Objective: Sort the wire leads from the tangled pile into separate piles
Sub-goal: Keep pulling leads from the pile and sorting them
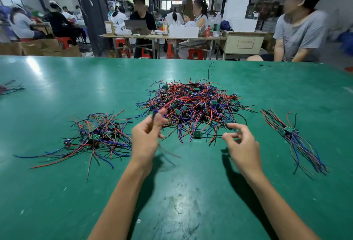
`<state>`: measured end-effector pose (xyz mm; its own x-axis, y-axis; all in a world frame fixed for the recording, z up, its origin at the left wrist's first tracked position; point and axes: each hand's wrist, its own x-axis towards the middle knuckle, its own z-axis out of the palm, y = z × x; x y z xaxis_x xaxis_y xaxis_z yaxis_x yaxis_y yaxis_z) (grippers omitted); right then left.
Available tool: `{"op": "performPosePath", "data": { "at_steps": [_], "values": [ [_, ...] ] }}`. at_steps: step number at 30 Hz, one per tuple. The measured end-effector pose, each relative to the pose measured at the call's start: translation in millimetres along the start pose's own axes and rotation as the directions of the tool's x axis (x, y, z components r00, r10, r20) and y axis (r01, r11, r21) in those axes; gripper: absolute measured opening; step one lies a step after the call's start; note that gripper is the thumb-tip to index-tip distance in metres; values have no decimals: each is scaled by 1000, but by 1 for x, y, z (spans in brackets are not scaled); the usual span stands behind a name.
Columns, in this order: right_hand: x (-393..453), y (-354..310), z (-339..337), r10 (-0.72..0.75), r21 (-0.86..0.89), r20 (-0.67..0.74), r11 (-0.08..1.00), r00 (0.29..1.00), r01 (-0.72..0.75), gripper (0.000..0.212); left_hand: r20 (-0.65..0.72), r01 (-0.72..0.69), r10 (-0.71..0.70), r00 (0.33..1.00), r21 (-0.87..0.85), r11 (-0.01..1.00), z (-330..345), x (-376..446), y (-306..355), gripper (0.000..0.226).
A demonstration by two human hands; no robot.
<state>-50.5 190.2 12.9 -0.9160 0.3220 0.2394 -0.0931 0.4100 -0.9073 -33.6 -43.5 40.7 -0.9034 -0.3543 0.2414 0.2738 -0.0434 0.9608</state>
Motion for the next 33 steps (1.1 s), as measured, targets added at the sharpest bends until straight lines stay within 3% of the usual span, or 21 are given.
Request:
{"op": "performPosePath", "data": {
  "at_steps": [2,4,7,10,13,15,18,20,23,25,29,33],
  "values": [
    [2,9,4,-168,-418,88,888,982,190,45,-255,-53,137,957,308,950,-22,12,-3,30],
    [5,14,9,-157,-601,236,752,959,271,51,-394,60,204,896,564,824,-44,19,-8,34],
    [9,18,11,-177,-605,274,733,945,313,29,-533,356,124,837,703,615,-59,16,-14,68],
    [9,18,9,-272,-515,274,769,922,380,15,-556,400,152,817,738,544,-54,10,-9,96],
    [5,16,7,-352,-439,256,787,901,432,9,-430,204,339,837,820,535,-35,6,-5,76],
    [1,11,6,-433,-309,216,820,875,482,6,-273,12,406,872,842,540,-18,-1,-5,58],
    [-8,-4,5,-508,-68,106,854,854,516,4,108,-310,385,917,798,517,6,-17,-10,49],
    [-15,-15,5,-470,129,87,879,878,458,7,330,-436,285,900,684,585,18,-27,-12,56],
    [-21,-25,2,-362,380,246,889,899,254,13,464,-337,131,876,394,855,29,-39,-12,60],
    [-23,-26,1,-294,422,370,898,881,122,12,504,-206,73,861,213,955,33,-41,-8,45],
    [-26,-24,9,25,434,485,861,874,-266,32,482,116,-91,872,-24,993,33,-35,0,28],
    [-24,-19,15,125,428,525,816,842,-389,43,474,266,-208,856,-57,962,28,-31,-1,24]
  ]
}}
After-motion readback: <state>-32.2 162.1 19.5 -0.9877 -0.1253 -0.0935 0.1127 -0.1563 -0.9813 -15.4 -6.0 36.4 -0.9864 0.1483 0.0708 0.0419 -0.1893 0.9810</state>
